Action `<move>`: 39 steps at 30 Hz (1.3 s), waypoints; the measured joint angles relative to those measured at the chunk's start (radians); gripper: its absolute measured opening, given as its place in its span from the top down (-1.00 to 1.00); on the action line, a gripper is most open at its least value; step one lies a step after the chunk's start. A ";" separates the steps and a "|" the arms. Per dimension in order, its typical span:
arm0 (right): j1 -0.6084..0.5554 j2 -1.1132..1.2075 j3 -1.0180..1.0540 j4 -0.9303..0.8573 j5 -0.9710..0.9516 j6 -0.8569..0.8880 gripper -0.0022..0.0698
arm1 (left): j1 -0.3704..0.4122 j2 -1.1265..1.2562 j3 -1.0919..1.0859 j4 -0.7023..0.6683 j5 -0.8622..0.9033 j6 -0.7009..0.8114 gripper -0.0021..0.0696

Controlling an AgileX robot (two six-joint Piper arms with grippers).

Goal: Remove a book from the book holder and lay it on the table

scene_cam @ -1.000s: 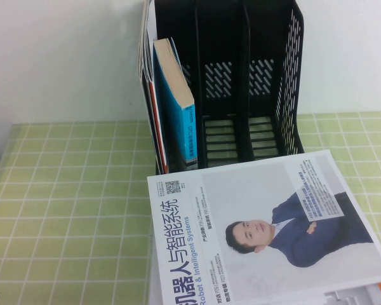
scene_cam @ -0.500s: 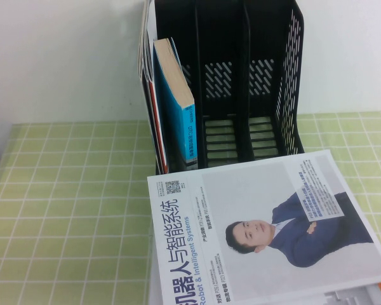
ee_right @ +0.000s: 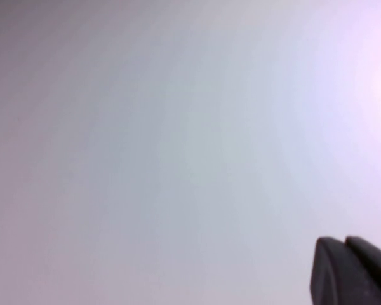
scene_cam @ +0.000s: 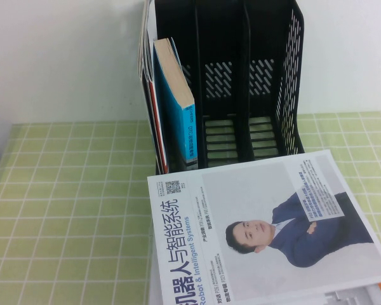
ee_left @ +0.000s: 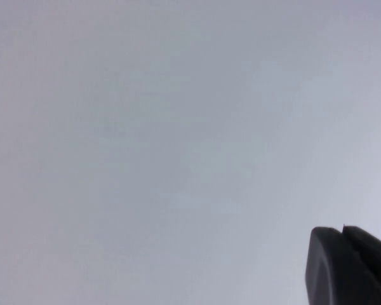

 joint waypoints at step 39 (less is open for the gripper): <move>0.060 0.511 -0.676 -0.248 1.371 0.088 0.94 | 0.000 0.534 -0.598 -0.046 0.983 0.374 0.95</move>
